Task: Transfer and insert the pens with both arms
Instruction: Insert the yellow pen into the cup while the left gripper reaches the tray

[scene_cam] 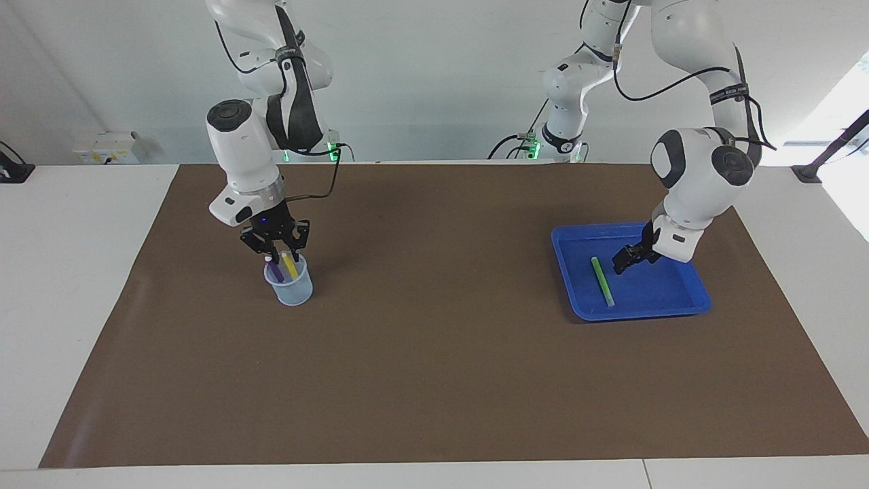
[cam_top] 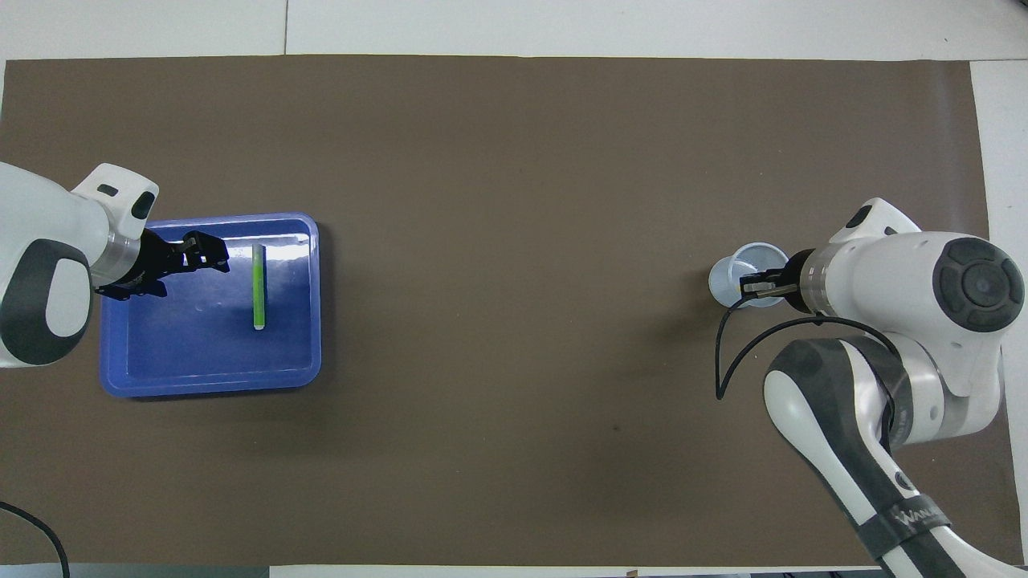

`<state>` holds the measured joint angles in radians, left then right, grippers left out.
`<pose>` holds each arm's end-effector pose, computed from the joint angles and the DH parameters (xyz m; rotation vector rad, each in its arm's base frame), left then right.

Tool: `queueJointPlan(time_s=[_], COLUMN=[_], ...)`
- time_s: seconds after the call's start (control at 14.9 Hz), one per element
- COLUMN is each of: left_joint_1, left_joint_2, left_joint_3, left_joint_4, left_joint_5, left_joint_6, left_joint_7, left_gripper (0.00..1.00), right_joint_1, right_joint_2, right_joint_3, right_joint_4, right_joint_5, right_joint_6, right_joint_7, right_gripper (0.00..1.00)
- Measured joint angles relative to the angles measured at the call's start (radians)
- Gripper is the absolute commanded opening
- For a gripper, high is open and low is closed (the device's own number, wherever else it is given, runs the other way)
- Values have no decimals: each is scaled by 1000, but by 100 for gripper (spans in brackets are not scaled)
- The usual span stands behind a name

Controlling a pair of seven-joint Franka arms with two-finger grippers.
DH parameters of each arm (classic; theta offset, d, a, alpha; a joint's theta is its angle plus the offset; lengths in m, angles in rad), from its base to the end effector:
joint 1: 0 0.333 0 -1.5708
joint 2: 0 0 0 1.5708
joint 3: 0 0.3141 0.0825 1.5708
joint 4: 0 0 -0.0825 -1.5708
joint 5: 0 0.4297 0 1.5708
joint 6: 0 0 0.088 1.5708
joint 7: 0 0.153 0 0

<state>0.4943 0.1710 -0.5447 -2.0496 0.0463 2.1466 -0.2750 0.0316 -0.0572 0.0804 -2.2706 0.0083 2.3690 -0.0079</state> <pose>0.6039 -0.0266 0.2897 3.0828 0.3136 -0.0864 0.5649 0.0638 0.3222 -3.1173 -0.1789 -0.2427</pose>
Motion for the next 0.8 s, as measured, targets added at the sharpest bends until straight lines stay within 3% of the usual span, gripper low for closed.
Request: queueJointPlan(time_s=[0.27,0.54,0.8], left_joint_1=[-38,-51,-61], left_joint_2=[51,96,123], left_joint_3=[-1,-1,-1], left_joint_4=[0,0,0], left_joint_5=[55,78,91], left_joint_6=[27,49,63], left_joint_7=[9,9,10], left_gripper=[95,89,76], right_joint_1=[0,0,0], right_joint_2=[0,-1,-6], right_joint_3=[1,1,0], right_joint_4=[9,48,143], right_joint_5=[0,0,0], right_joint_6=[0,-15,-123], right_joint_7=[0,0,0], right_gripper=[99,100,100])
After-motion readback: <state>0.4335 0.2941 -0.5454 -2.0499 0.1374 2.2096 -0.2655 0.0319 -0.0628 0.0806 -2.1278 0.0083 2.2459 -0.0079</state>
